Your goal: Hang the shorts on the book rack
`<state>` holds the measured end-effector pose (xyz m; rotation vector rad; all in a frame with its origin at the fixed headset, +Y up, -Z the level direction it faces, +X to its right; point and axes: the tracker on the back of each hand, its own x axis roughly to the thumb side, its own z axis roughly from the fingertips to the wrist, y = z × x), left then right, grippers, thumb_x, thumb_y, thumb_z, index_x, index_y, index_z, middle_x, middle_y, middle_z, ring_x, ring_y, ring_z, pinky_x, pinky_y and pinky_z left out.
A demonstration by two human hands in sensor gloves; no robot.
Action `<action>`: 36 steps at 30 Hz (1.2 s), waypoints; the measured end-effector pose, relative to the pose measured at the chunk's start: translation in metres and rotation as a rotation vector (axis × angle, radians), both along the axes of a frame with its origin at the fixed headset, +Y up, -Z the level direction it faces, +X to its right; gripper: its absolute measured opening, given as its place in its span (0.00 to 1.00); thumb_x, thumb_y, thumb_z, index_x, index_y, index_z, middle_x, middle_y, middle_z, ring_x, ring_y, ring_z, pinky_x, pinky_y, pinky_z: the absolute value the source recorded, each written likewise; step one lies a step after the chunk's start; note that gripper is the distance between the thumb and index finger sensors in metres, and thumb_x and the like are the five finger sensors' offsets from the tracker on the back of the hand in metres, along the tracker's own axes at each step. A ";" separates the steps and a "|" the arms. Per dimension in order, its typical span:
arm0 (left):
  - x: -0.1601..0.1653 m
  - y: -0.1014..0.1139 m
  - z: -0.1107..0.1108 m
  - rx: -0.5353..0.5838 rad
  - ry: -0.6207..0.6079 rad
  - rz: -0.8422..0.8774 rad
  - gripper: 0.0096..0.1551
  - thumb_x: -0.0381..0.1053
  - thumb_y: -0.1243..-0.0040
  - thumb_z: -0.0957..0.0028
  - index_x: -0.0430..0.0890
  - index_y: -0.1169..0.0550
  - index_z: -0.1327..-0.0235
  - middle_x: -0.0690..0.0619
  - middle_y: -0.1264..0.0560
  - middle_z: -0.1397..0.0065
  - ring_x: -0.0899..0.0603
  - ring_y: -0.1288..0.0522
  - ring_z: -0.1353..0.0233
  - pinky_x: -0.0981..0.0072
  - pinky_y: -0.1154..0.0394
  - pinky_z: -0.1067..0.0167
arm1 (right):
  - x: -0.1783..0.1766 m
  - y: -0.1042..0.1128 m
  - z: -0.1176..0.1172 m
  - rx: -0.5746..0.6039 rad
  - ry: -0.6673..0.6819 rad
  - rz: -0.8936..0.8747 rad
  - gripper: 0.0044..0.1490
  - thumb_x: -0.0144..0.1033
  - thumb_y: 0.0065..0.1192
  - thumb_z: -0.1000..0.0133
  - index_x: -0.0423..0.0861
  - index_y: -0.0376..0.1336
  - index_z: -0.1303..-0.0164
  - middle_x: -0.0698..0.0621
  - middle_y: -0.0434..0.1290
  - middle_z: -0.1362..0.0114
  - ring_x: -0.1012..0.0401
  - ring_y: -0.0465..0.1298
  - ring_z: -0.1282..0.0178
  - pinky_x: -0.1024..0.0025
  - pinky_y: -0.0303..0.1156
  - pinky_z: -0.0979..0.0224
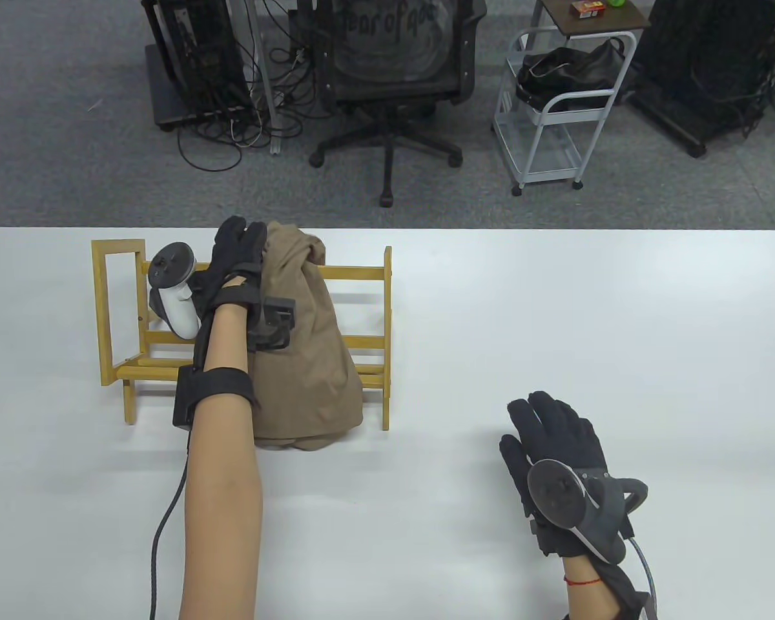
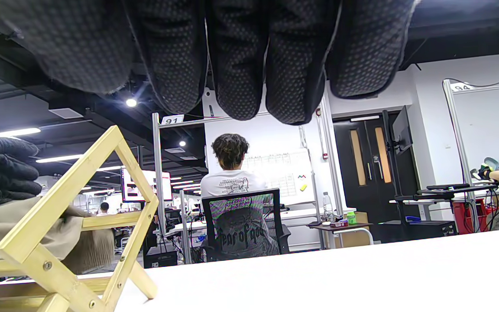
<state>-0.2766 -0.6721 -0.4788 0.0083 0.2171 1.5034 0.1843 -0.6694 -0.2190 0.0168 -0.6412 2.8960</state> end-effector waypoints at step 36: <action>0.007 0.040 0.145 0.492 -0.169 -0.568 0.35 0.64 0.45 0.44 0.50 0.30 0.26 0.45 0.32 0.21 0.27 0.35 0.23 0.34 0.37 0.33 | -0.018 0.001 0.010 0.012 0.104 -0.003 0.35 0.62 0.58 0.50 0.63 0.64 0.32 0.54 0.68 0.19 0.50 0.71 0.20 0.51 0.67 0.21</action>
